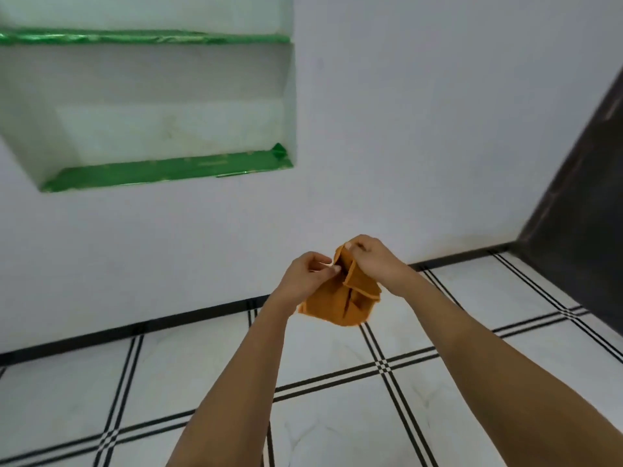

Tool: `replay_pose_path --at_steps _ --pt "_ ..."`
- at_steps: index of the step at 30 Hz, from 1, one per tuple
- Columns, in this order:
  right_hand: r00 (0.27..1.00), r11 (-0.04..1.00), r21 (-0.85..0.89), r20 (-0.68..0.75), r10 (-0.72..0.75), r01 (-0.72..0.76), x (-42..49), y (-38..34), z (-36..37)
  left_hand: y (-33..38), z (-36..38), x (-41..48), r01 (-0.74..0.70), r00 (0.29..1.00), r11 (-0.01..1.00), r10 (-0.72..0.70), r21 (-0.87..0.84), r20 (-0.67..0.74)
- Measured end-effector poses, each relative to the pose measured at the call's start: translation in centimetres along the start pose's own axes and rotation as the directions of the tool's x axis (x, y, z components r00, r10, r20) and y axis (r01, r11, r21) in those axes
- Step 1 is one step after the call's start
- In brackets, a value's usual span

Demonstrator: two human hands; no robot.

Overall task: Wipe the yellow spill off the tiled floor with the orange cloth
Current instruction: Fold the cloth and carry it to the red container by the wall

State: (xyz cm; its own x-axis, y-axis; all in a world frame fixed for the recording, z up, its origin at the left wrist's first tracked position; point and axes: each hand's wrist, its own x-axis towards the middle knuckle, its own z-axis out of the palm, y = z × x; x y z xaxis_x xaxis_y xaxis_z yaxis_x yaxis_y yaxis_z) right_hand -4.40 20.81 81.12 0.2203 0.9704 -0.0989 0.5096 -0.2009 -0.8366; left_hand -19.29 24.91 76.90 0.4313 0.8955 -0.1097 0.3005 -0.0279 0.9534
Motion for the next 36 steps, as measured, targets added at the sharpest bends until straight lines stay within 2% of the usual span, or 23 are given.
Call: replay_pose_path --at_steps 3,6,9,11,13,16,19,20,22,24,26,29,31,32,34,36 --pt "0.995 0.999 0.021 0.091 -0.037 0.035 -0.5 -1.3 1.0 0.0 -0.5 -1.7 -0.008 0.999 0.998 0.011 0.069 -0.039" --pt "0.986 0.997 0.008 0.150 -0.078 0.077 -1.1 -2.1 1.7 -0.7 -2.1 -3.1 0.016 0.991 0.985 0.008 0.174 -0.137" --pt "0.981 0.983 0.156 0.150 -0.123 0.099 -1.7 -3.2 2.2 -2.2 -4.0 -4.9 0.071 0.992 0.941 -0.032 0.332 -0.123" --pt "0.973 0.971 0.205 0.171 -0.155 0.119 -2.0 -4.0 2.5 -3.4 -5.1 -6.3 0.117 0.988 0.918 -0.070 0.379 -0.134" --pt "0.968 0.976 0.152 0.172 -0.185 0.159 -2.2 -4.9 3.0 -4.5 -6.6 -7.6 0.139 0.981 0.926 -0.081 0.351 -0.174" --pt "0.975 0.976 -0.023 0.047 -0.216 0.218 -2.0 -5.6 3.5 -4.9 -9.1 -9.0 0.142 0.974 0.942 -0.079 0.304 -0.210" --pt "0.989 0.979 -0.138 0.020 -0.149 0.151 -2.1 -5.5 3.8 -4.5 -10.9 -9.7 0.099 0.957 0.963 -0.024 0.252 -0.288" --pt "0.994 0.985 -0.129 0.024 -0.108 0.111 -2.1 -5.4 4.0 -4.3 -11.2 -9.9 0.081 0.946 0.971 -0.004 0.224 -0.324" --pt "1.000 1.000 -0.008 0.021 -0.023 0.023 -2.2 -5.0 4.6 -3.8 -11.8 -10.3 0.048 0.930 0.984 0.018 0.169 -0.366" --pt "0.998 0.984 0.169 0.027 0.050 -0.054 -2.2 -4.9 5.1 -3.4 -12.2 -10.8 0.021 0.945 0.988 0.031 0.155 -0.325" --pt "0.994 0.948 0.296 0.034 0.108 -0.113 -2.3 -5.0 5.7 -3.3 -12.6 -11.2 -0.002 0.974 0.993 0.030 0.121 -0.225" --pt "0.990 0.922 0.370 -0.039 0.136 -0.112 -2.2 -5.3 7.0 -3.5 -12.8 -11.7 0.009 0.998 0.998 -0.006 0.054 -0.057" --pt "0.989 0.938 0.336 -0.090 0.118 -0.081 -2.2 -5.5 7.9 -3.7 -12.7 -11.9 0.054 0.997 0.998 -0.057 0.044 0.059" --pt "0.994 0.955 0.288 -0.068 0.090 -0.066 -2.1 -5.7 8.5 -3.9 -12.7 -12.0 0.068 0.993 0.996 -0.073 0.055 0.089" --pt "0.996 0.995 0.100 0.091 0.002 -0.011 -2.1 -6.4 9.3 -4.3 -12.7 -12.1 0.059 0.996 0.992 -0.066 0.109 0.063" --pt "0.960 0.987 -0.136 0.275 -0.045 0.086 -2.3 -7.2 9.9 -4.8 -12.8 -12.0 0.027 0.999 0.985 -0.024 0.170 -0.024"
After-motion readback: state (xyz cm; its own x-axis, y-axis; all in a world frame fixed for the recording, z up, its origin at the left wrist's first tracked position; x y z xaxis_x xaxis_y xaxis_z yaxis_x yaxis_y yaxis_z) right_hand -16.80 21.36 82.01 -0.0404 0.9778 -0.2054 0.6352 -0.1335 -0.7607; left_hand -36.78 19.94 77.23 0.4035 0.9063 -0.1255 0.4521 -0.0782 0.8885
